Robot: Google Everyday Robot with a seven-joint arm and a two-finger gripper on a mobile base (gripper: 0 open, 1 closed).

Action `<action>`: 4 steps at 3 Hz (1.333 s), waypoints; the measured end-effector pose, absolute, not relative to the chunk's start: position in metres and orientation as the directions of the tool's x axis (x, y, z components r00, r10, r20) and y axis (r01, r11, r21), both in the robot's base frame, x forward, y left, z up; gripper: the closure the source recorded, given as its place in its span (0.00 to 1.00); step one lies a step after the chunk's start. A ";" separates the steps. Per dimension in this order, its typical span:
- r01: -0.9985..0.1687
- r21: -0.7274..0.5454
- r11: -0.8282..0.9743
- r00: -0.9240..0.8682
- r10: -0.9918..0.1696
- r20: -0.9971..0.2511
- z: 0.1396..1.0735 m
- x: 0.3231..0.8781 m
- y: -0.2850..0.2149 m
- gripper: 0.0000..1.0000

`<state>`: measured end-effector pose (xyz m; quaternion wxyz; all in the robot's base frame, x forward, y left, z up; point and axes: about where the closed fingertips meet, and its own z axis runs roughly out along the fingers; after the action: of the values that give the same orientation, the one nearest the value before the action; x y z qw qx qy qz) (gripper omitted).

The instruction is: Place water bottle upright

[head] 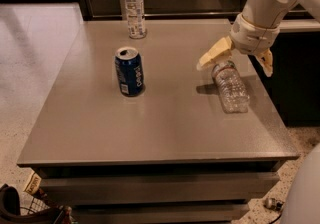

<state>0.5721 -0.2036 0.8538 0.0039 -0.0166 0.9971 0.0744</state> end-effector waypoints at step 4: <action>-0.090 0.144 0.986 -0.996 -0.088 -0.018 0.822 0.560 -0.177 0.45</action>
Offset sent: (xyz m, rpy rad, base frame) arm -0.0187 0.0242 -0.0324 0.0071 0.0126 0.0647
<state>0.5603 -0.1766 0.8219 0.0057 -0.0447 0.9964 0.0723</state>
